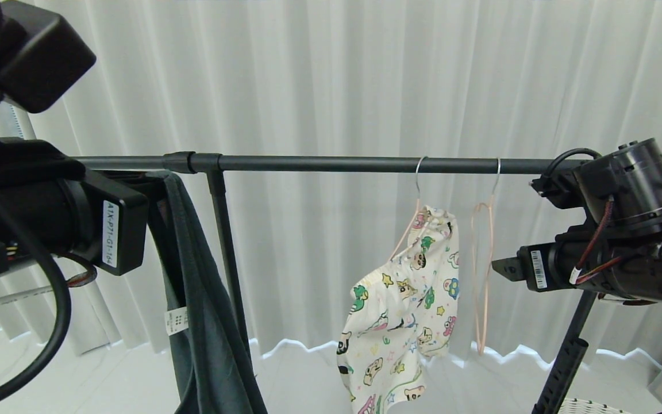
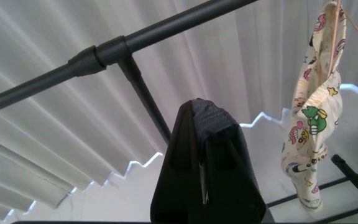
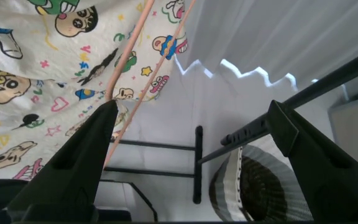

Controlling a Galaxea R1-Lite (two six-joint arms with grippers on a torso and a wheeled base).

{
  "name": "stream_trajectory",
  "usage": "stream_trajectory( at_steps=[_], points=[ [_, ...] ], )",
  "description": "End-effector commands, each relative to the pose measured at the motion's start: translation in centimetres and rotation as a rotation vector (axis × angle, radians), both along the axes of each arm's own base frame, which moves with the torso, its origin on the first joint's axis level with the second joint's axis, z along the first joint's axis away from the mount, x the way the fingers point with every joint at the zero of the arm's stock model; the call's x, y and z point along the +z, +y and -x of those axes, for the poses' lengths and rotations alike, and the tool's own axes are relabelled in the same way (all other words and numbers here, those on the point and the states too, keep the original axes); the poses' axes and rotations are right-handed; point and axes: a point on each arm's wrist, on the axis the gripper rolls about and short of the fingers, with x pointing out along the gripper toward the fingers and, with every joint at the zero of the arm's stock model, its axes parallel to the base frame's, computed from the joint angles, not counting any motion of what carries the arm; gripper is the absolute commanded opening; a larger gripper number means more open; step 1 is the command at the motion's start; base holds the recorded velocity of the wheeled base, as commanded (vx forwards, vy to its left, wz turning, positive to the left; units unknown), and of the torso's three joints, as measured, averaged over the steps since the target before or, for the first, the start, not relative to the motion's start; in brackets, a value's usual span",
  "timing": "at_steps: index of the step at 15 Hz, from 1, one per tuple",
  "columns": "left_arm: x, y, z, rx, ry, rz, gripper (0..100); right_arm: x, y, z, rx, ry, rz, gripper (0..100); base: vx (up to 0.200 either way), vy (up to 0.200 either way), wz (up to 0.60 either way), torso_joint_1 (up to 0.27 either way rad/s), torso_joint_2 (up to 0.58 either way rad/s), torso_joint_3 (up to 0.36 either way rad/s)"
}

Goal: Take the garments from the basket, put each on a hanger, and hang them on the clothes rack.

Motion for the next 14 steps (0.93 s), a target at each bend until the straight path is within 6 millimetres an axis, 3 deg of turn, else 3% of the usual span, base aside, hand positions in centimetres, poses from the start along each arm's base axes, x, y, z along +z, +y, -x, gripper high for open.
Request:
stream_trajectory(
  at_steps=[1,5,11,14],
  points=[
    [-0.1,0.0,0.0,0.0,0.002,-0.001,0,0.0,0.0,-0.1,-0.002,0.001,-0.001,100,0.0,0.0,0.0,0.0,0.0,0.0],
    [0.0,0.0,0.0,0.001,0.001,0.001,0,0.5,0.8,-0.4,0.015,-0.056,-0.047,100,0.0,0.0,0.0,0.0,0.0,0.0],
    [0.1,0.3,0.3,0.002,-0.007,0.007,0,-2.1,3.9,-4.5,-0.006,-0.007,-0.038,100,0.0,0.0,0.0,0.0,0.0,0.0],
    [0.1,0.2,0.2,0.002,-0.006,0.006,0,-2.0,3.8,-4.3,-0.022,0.012,-0.037,100,0.0,0.0,0.0,0.0,0.0,0.0]
  ],
)
